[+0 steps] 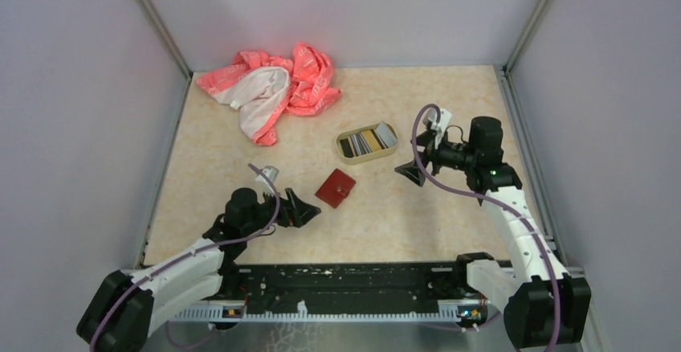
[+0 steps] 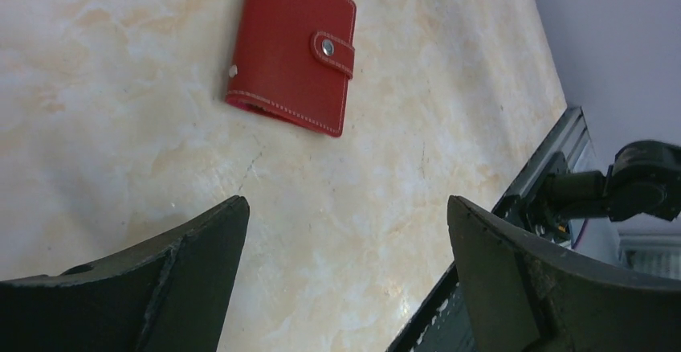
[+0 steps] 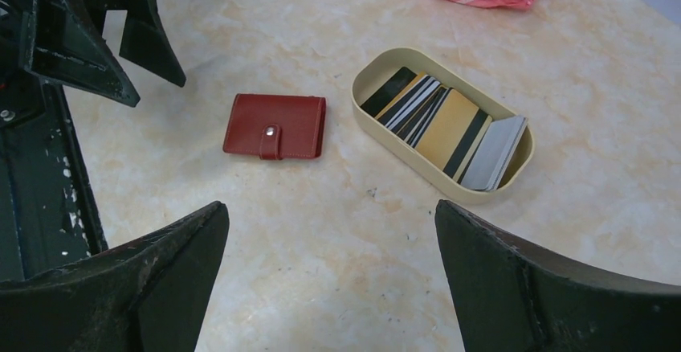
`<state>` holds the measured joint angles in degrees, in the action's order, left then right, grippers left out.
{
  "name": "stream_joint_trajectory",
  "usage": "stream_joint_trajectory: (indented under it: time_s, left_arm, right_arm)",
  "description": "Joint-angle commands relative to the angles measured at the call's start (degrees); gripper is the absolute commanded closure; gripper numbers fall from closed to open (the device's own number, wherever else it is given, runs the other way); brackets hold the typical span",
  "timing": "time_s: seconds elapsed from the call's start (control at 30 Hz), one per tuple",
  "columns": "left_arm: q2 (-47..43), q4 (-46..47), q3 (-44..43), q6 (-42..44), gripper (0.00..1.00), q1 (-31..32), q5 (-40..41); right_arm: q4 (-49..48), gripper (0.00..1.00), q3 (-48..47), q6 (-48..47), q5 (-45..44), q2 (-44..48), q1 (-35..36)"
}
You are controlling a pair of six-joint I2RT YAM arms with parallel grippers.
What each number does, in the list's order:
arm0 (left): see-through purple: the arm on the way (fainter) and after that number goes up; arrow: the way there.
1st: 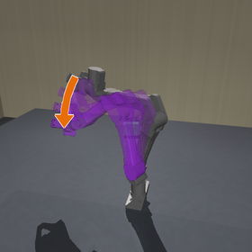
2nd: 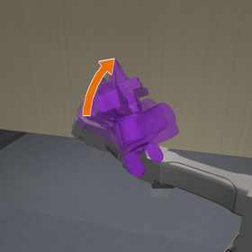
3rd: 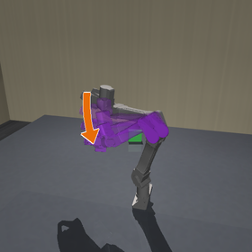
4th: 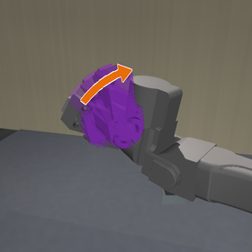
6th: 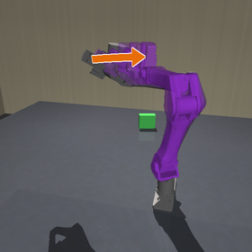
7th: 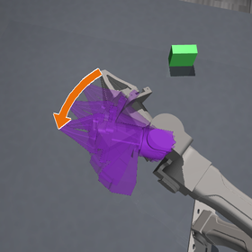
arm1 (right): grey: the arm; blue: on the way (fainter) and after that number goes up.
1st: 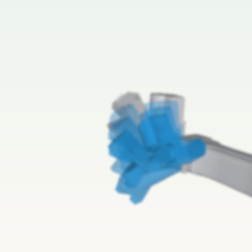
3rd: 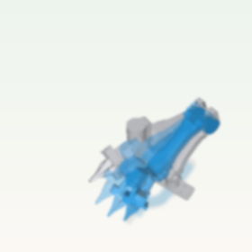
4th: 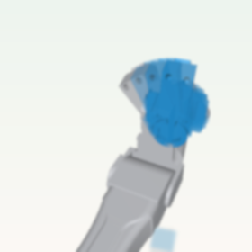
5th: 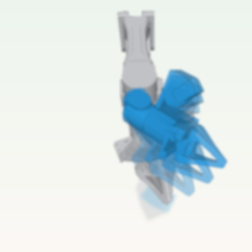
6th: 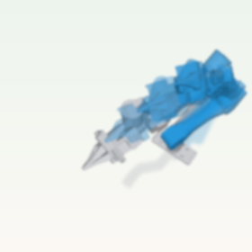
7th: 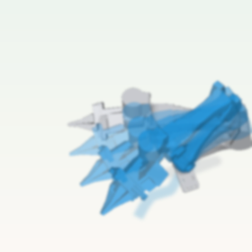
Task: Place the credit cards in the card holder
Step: Move the card holder to the center of the board.
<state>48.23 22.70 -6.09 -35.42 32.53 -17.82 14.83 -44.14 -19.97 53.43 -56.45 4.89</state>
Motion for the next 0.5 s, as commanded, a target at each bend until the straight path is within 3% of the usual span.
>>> stream_joint_trajectory:
  time_s: [0.0, 0.1, 0.23, 0.3, 0.47]
  left_arm:
    - [-0.68, 5.29, -1.29, -4.00, 0.01, 0.27, 5.65]
    - [2.23, -0.86, -4.44, -3.08, 0.03, 0.39, 7.65]
    - [11.83, -2.77, -10.22, -0.19, 0.17, 0.35, 3.93]
    - [18.48, -6.82, -14.77, 2.82, 0.24, 0.37, 1.84]
    - [30.29, -12.98, -24.63, 11.59, 0.31, 0.36, 2.33]
  right_arm:
    - [1.00, 0.02, -2.54, -4.30, -0.40, -0.02, 0.32]
    - [1.09, 0.02, -1.77, -5.44, -1.00, 0.08, 0.67]
    - [1.09, 0.02, -1.39, -6.14, -0.77, -0.20, 2.16]
    - [1.44, 0.02, -1.22, -7.16, -1.66, -0.71, 3.51]
    - [2.57, 0.02, -1.21, -9.49, -3.85, -1.72, 6.38]
